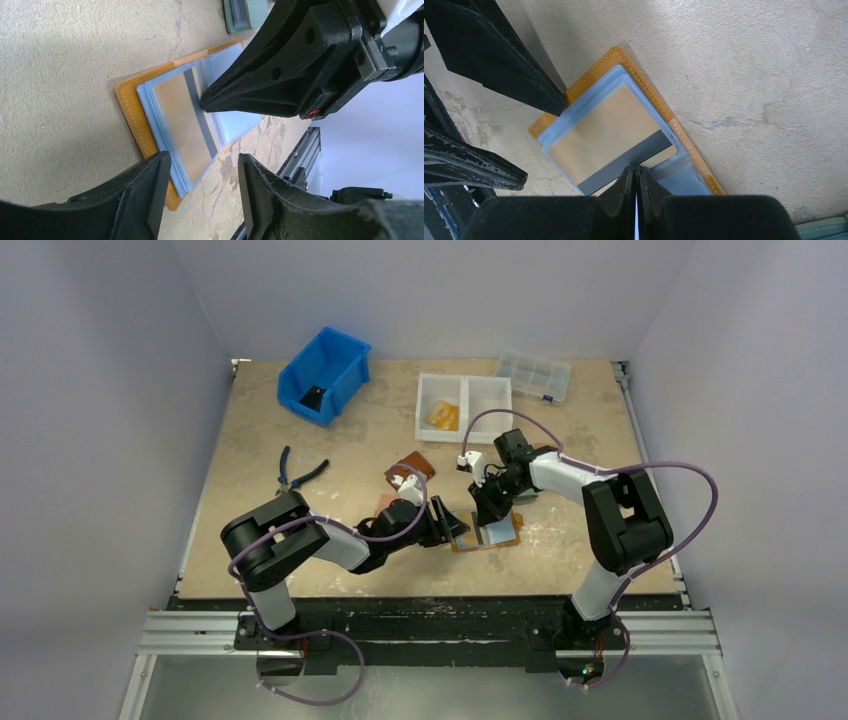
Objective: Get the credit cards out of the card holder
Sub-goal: Remove the credit card from the card holder.
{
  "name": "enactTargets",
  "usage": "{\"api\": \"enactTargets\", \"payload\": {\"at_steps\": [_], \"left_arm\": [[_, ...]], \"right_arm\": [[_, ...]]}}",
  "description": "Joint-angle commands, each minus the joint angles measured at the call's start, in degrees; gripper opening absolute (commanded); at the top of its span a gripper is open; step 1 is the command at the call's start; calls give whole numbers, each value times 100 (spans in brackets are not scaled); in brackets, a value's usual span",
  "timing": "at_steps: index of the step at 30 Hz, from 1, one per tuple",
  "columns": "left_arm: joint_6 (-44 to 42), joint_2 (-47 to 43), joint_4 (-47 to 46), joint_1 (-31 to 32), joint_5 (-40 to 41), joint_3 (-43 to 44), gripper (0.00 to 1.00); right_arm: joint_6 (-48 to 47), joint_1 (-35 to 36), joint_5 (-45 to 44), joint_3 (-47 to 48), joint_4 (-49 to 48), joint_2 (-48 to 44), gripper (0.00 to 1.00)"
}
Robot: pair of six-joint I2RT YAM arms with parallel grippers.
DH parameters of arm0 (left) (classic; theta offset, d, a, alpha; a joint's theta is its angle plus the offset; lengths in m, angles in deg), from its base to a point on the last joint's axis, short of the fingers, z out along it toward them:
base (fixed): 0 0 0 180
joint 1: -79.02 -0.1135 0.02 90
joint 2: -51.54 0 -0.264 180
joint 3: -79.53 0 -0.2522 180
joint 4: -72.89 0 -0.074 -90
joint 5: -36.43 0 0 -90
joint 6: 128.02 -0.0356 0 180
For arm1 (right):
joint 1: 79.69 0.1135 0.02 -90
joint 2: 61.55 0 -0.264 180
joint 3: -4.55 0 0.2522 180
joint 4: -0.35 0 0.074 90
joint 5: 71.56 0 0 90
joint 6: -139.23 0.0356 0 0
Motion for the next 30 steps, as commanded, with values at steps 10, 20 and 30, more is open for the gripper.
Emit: {"api": "enactTargets", "payload": {"at_steps": [10,20,30], "left_arm": [[112,180,-371,-21,-348,183,55],[55,-127,-424,-6,-189,0,54],[149,56,-635,-3,-286,-1,54]], "right_arm": [[-80,-23,-534,36,-46,224,10],[-84,-16,-543,44,-21,269,10],[-89,-20,-543,53,-11,280,10]]}}
